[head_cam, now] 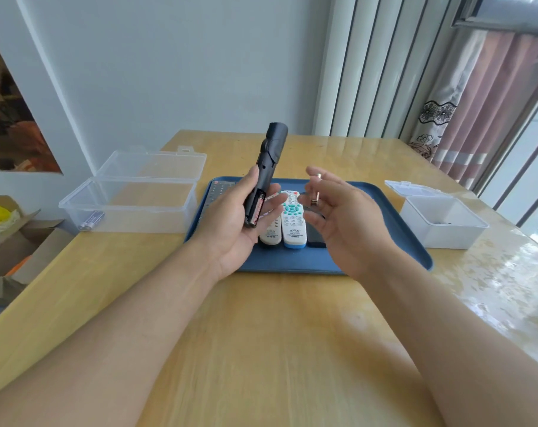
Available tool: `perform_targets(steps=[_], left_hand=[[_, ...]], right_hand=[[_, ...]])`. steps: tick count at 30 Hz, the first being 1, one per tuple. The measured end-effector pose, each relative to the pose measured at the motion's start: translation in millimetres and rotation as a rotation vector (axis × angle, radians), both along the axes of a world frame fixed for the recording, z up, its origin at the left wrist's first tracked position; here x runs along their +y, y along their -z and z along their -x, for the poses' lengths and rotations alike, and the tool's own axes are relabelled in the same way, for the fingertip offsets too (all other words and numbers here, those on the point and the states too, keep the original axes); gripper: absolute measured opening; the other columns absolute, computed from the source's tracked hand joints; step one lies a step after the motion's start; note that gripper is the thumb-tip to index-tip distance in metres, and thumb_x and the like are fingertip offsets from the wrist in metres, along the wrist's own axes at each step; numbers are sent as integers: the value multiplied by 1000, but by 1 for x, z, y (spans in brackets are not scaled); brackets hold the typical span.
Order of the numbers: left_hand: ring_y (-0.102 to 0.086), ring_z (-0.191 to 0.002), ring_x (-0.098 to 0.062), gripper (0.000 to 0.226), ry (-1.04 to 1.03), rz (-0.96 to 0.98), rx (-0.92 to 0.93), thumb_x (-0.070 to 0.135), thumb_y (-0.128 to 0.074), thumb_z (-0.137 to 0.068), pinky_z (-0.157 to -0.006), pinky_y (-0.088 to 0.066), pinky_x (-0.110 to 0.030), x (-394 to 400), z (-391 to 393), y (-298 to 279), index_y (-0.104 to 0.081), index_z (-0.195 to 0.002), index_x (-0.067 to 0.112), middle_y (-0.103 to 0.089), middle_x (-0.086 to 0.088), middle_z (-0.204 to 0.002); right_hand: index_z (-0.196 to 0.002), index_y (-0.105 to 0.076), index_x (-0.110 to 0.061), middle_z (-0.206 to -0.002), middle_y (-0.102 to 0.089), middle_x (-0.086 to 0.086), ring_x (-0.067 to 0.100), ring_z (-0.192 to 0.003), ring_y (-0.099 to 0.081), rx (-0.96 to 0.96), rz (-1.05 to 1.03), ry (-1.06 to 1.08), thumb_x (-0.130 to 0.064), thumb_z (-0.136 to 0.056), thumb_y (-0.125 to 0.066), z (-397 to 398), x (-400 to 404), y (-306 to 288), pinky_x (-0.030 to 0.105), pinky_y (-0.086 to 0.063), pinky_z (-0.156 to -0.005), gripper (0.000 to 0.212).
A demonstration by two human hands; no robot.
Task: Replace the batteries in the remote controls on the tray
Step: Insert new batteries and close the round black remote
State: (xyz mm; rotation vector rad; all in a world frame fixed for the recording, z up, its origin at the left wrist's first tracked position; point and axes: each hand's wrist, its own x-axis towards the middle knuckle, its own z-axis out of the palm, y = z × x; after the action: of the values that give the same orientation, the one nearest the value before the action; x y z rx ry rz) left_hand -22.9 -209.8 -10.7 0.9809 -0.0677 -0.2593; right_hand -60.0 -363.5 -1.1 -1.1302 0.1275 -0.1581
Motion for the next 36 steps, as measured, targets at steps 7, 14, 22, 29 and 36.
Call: perform_targets(steps=[7, 14, 22, 29, 36], left_hand=[[-74, -101, -23, 33, 68, -59, 22, 34, -53, -104, -103, -54, -40, 1, 0, 3, -70, -116, 8, -76, -10, -110], [-65, -95, -20, 39, 172, -93, 32, 37, -44, -108, -74, -54, -28, 3, 2, 3, -64, -132, 16, -73, -5, -111], [-61, -85, -14, 36, 290, -117, -41, 32, -41, -109, -68, -52, -23, 4, 1, 7, -62, -137, 28, -67, -1, -105], [-64, -82, -13, 37, 295, -166, -60, 27, -40, -109, -82, -45, -26, 4, -4, 14, -58, -141, 30, -71, 3, -99], [-47, -107, -22, 37, 259, -141, 35, 29, -45, -107, -95, -39, -35, 8, -15, 18, -58, -141, 31, -58, -7, -125]], right_hand=[[-89, -77, -22, -55, -49, -16, 9, -50, -33, -110, 653, -39, -10, -94, -60, 6, 7, 11, 21, -28, -47, 21], [-96, -79, -41, -69, -55, -25, 9, -63, -50, -436, 1272, 46, -33, -86, -77, -2, 10, 29, 28, -37, -59, 12], [-95, -76, -51, -77, -61, -15, 7, -64, -50, -518, 1563, 76, -40, -90, -71, 2, 7, 21, 23, -32, -54, 14], [-87, -79, -42, -66, -59, -7, 14, -54, -41, -729, 1751, 217, -37, -84, -65, 5, 7, 22, 22, -28, -43, 14], [-84, -78, -30, -63, -53, -6, 18, -53, -50, -790, 1717, 208, -24, -79, -64, 4, 14, 28, 23, -30, -42, 16]])
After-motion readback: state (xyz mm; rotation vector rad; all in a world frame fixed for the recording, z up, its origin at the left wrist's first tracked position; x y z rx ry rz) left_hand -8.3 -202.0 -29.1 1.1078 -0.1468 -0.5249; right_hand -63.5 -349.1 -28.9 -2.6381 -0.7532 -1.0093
